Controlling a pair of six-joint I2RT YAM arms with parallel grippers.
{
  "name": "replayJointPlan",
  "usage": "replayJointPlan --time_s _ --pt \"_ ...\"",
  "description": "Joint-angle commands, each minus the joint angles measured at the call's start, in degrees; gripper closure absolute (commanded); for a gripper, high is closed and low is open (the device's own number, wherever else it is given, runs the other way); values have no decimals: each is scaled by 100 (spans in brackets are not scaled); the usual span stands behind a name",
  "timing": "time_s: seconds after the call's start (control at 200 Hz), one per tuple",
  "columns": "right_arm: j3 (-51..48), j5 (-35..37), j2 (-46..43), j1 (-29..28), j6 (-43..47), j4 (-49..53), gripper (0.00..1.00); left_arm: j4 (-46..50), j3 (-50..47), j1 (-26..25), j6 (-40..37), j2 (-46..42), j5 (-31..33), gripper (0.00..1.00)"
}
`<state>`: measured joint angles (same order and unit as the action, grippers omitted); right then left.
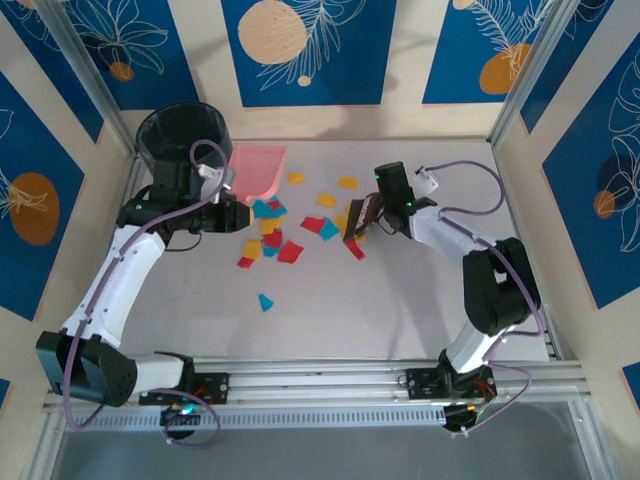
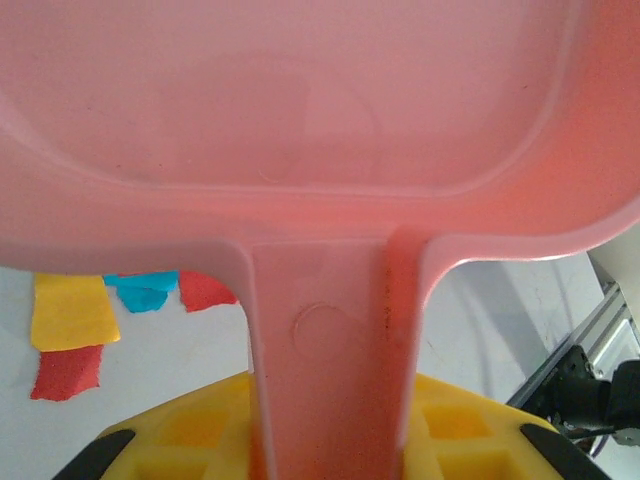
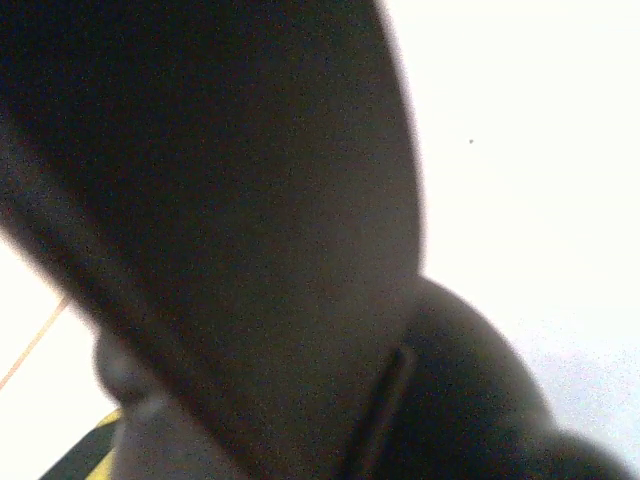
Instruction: Sweep away the paper scraps from the table
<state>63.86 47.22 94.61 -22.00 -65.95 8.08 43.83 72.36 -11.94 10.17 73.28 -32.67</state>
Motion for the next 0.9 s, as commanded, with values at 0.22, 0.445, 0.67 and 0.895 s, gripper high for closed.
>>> replayJointPlan --time_s 0.22,0.445,0.67,0.895 --pt "-461 913 -746 -137 -231 1536 100 562 206 -528 -463 195 300 100" --pt "-501 999 -1307 -238 171 1491 100 873 312 -809 -653 319 649 100" --pt "-641 313 -1899 -151 1224 582 100 1205 428 -1166 -841 492 1057 100" --pt "-959 -1953 -2272 356 2186 -453 100 1342 377 -1317 -886 570 1281 100"
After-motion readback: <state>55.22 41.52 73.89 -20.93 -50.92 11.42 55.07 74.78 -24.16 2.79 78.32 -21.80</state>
